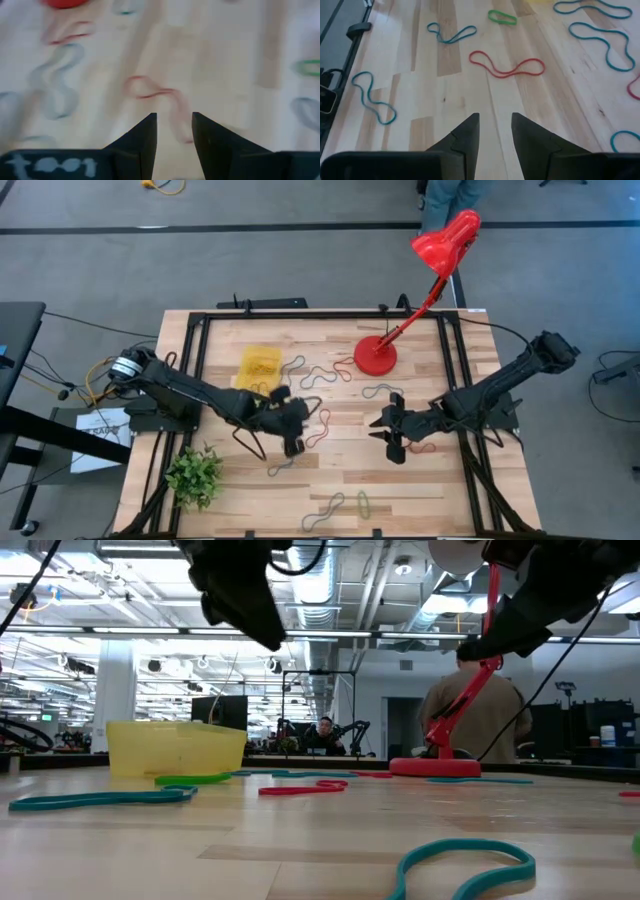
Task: Pick and place items into bin
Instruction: Put the red rubber band into the yellow bin
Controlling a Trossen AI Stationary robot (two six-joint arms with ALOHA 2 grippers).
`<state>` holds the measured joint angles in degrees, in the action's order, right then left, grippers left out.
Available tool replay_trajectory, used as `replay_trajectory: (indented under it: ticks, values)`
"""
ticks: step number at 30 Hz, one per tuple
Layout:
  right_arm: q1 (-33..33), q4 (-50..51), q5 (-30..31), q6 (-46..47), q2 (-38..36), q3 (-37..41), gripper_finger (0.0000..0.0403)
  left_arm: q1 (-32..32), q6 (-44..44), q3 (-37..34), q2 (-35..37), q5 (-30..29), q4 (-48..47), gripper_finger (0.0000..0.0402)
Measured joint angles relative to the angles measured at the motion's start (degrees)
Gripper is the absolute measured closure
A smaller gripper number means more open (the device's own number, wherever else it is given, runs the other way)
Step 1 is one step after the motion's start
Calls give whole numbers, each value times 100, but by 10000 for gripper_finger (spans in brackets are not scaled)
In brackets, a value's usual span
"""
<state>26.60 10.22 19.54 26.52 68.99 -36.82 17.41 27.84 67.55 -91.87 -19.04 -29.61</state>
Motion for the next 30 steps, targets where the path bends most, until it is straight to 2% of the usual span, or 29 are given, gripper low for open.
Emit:
replay_trajectory:
  ticks: [2, 5, 9, 14, 30]
  values:
    - [-67, -31, 1, 0, 0, 0, 295, 112, 9, -23, -182, 44, 264, 287]
    - [-174, -176, 4, 244, 68, -7, 295, 230, 9, -25, -593, -192, 631, 287]
    - [-300, -172, 19, 46, 74, -7, 295, 269, -3, -25, -1219, -289, 975, 287]
    - [-401, -175, 14, 222, 74, -7, 295, 228, 1, -25, -1830, -854, 1107, 287]
    - [-421, -148, 3, 242, 74, -2, 295, 61, 73, 7, -2410, -769, 1453, 287]
